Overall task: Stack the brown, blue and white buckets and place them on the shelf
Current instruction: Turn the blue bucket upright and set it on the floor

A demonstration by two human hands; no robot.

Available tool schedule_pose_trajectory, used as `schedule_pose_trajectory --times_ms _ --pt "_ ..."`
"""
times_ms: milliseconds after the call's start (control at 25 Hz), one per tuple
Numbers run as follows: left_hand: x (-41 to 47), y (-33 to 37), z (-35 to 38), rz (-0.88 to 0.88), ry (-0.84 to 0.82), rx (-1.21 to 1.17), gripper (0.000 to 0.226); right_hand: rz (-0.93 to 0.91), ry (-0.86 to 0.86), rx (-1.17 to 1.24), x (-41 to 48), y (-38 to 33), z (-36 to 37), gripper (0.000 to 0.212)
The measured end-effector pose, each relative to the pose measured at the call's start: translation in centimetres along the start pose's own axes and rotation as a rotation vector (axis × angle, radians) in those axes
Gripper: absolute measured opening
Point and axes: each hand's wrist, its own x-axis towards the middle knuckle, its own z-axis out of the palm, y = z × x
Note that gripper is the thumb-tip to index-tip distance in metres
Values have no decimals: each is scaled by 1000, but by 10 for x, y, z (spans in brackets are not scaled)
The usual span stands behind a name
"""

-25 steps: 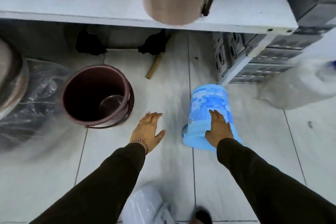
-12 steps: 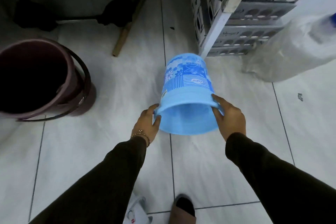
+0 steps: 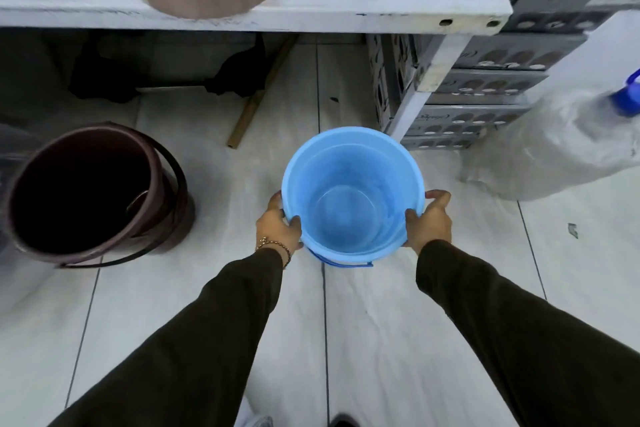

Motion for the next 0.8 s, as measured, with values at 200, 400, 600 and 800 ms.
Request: schedule_pose_trajectory --times_ms 200,400,600,800 --pt "-12 3 10 70 -7 16 51 7 -122 -52 -1 5 -10 61" --pt "-48 9 -20 362 -12 652 64 -308 -90 -393 -33 -8 -30 70" --pt "-105 8 -63 479 11 814 62 -516 -93 -629 -103 -20 -45 70" --pt "-179 -53 -131 429 6 820 63 -683 -136 -692 -199 10 -26 67"
